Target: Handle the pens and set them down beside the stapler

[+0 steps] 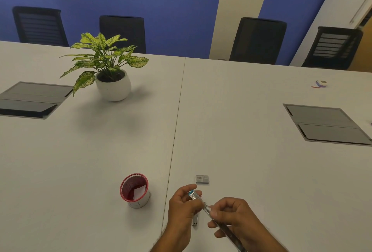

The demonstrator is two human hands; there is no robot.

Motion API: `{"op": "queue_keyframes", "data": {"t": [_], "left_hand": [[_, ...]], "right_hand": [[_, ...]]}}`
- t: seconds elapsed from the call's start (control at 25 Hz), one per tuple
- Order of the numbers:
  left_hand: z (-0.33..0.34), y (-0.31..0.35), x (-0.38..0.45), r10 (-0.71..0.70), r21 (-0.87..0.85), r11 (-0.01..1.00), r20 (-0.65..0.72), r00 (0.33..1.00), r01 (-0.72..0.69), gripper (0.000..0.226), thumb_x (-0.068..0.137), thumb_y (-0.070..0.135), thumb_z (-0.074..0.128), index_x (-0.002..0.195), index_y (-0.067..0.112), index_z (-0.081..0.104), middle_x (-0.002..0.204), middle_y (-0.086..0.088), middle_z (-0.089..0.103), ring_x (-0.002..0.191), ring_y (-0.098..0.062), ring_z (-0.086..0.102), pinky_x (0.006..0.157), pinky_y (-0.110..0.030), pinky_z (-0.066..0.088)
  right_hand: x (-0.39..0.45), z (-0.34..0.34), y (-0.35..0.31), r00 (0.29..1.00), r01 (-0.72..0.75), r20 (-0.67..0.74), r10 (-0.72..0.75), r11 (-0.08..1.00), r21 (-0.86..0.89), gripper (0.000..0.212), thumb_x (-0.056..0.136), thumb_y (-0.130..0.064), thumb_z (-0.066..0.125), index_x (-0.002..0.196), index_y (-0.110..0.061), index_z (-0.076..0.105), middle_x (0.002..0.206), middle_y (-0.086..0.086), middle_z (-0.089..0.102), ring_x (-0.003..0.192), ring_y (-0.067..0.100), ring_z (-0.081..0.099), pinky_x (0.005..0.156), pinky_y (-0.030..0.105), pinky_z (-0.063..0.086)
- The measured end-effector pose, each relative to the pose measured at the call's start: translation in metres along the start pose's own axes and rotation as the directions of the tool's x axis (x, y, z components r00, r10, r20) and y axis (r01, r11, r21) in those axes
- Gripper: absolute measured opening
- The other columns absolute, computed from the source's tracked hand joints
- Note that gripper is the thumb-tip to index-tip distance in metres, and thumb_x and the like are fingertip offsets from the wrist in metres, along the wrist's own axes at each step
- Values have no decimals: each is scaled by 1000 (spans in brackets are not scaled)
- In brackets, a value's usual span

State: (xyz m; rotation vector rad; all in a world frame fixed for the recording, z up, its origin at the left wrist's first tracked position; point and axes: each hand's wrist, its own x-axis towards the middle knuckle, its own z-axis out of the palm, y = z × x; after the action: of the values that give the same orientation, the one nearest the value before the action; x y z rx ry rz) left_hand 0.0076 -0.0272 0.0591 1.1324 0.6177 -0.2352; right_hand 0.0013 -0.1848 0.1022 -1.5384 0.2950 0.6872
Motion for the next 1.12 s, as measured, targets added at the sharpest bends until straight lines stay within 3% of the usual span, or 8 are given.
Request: {"op": "queue_keyframes", "data": {"t": [0.12, 0.2, 0.28, 0.4, 0.56, 0.68, 0.96, 1.12], "left_hand": [[4, 4, -4, -75, -184, 980, 0, 997, 74, 19, 87, 15, 67, 106, 13, 70, 104, -17, 72, 102, -39, 66, 91, -50, 52], [8, 6, -4, -178, -354, 920, 7, 984, 169, 36, 95, 41, 53, 106, 12, 71, 104, -20, 72, 101, -37, 65, 89, -49, 52], [12, 9, -5, -248, -449, 861, 42, 968, 240, 52, 98, 50, 41, 108, 9, 72, 106, -20, 72, 102, -34, 65, 82, -45, 55], [18, 12, -11, -286, -465, 835, 92, 954, 295, 54, 101, 44, 37, 110, 3, 71, 109, -18, 73, 98, -30, 69, 78, -41, 54], [20, 18, -16, -266, -471, 825, 165, 950, 313, 54, 100, 42, 42, 106, -2, 72, 103, -20, 75, 92, -32, 71, 82, -40, 55], [20, 18, -15, -267, -474, 818, 190, 945, 327, 56, 99, 44, 42, 103, -3, 73, 102, -21, 75, 89, -33, 73, 84, -42, 55], [17, 16, -18, -258, -515, 783, 239, 936, 348, 57, 97, 46, 44, 103, -2, 73, 106, -23, 74, 85, -35, 75, 84, -45, 56], [17, 17, -21, -254, -539, 766, 246, 935, 350, 55, 96, 45, 45, 105, -2, 73, 106, -22, 74, 86, -34, 74, 84, -45, 55]], "right_hand": [[0, 5, 1, 999, 34, -41, -34, 999, -2, 33, 58, -10, 90, 82, 2, 70, 86, 20, 76, 70, 33, 70, 63, 41, 58], [0, 12, 2, 985, 122, -112, -132, 989, -88, 32, 56, -9, 93, 79, -3, 72, 85, 11, 78, 65, 26, 67, 65, 42, 58], [-1, 21, 8, 942, 227, -172, -287, 926, -302, 31, 51, -21, 92, 76, -20, 75, 80, -2, 78, 65, 12, 67, 67, 32, 59], [-3, 30, 16, 819, 355, -125, -560, 665, -657, 34, 54, -43, 81, 86, -42, 69, 82, -21, 74, 70, 4, 68, 64, 18, 57], [3, 27, 27, 575, 441, 64, -816, 242, -864, 36, 58, -40, 82, 91, -38, 69, 109, -22, 72, 77, -2, 64, 67, 13, 54], [1, 28, 28, 472, 442, 157, -868, 79, -894, 24, 69, -34, 77, 92, -31, 74, 114, -15, 72, 83, 9, 68, 70, 17, 56], [-1, 31, 25, 366, 417, 209, -907, -41, -908, 22, 73, -26, 76, 95, -26, 78, 114, -9, 74, 84, 13, 68, 75, 19, 56], [-5, 31, 23, 444, 460, 189, -876, 41, -887, 25, 69, -30, 80, 94, -29, 76, 114, -14, 73, 87, 7, 68, 77, 16, 56]]}}
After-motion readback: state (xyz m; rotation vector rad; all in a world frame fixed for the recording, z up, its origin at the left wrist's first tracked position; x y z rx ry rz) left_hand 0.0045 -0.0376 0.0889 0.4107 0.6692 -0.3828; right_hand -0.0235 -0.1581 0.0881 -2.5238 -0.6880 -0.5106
